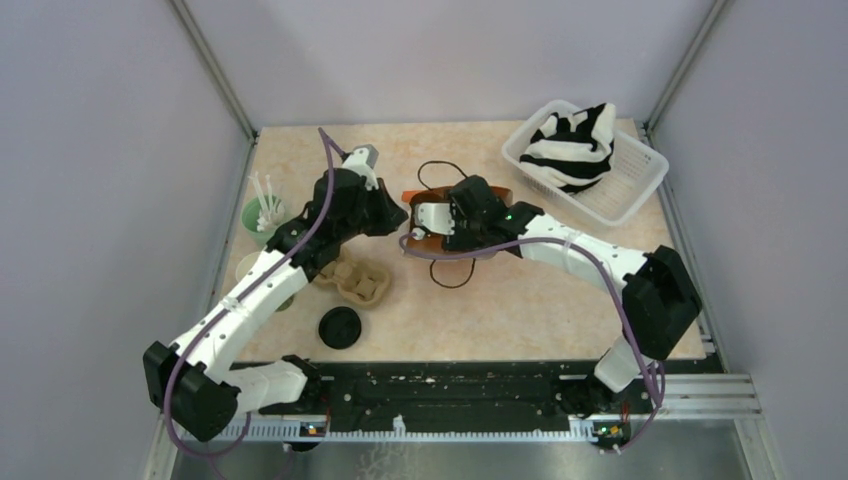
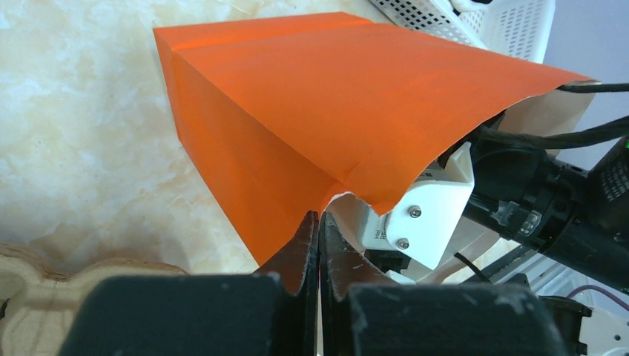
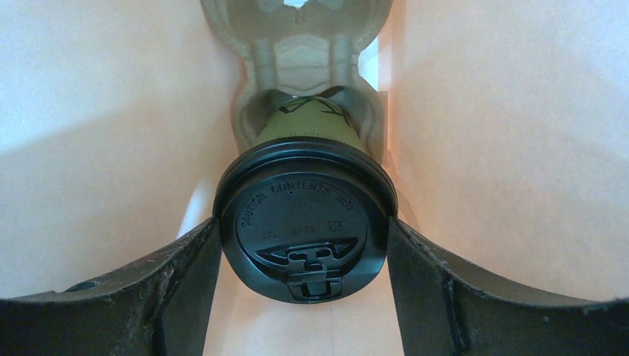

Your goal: Pack the takeout coffee

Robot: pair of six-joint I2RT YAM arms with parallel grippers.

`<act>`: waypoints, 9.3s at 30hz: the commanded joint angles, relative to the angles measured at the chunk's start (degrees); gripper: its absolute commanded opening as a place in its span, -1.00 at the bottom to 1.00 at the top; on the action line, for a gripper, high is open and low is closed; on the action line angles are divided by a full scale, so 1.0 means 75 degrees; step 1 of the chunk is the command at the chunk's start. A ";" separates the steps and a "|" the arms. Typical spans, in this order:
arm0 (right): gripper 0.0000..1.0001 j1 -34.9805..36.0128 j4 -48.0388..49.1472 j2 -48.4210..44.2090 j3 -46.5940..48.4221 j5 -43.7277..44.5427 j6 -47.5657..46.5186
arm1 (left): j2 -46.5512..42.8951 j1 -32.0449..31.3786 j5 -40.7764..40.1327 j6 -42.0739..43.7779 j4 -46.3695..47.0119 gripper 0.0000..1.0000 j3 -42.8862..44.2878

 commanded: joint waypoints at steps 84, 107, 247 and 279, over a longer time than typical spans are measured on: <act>-0.49 -0.1540 -0.2549 0.1708 -0.0266 -0.2681 0.3122 | 0.0453 0.0551 -0.1556 0.1766 -0.4662 0.59 0.5013; 0.44 -0.1237 -0.3039 0.0483 0.1440 -0.2082 0.3628 | 0.0263 0.0546 -0.1032 0.1087 -0.4692 0.56 0.5099; 0.93 -0.1028 -0.3040 -0.5796 0.3069 -0.0307 0.9228 | 0.1948 0.4926 -0.2361 0.1739 -0.6157 -0.85 0.8460; 0.93 -0.1025 -0.3703 -0.6772 0.3289 0.0219 0.9743 | 0.0879 0.1302 0.2805 0.0758 -0.2113 -0.99 0.6450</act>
